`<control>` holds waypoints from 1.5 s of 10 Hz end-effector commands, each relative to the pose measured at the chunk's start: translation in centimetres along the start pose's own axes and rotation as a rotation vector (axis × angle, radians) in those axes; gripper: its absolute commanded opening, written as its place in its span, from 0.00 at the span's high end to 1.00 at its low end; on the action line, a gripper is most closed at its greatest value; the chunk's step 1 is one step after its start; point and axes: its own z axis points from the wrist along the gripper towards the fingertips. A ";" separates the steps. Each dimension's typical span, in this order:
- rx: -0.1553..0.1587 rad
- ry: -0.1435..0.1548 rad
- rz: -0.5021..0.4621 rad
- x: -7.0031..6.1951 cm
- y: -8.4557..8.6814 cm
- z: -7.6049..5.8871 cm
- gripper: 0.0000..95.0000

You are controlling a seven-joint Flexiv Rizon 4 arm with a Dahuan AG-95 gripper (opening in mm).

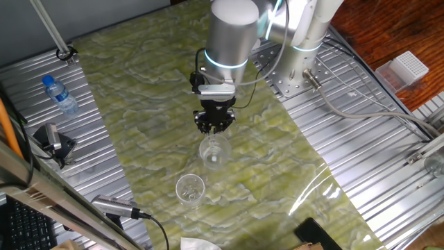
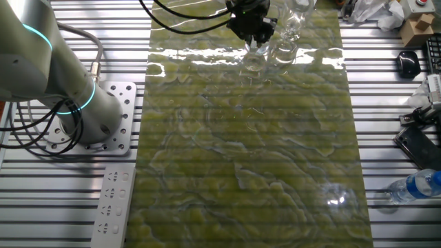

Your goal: Pour the water from one cup into another empty cup

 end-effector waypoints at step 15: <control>0.029 0.113 0.143 0.4 -1.0 -3.8 1.00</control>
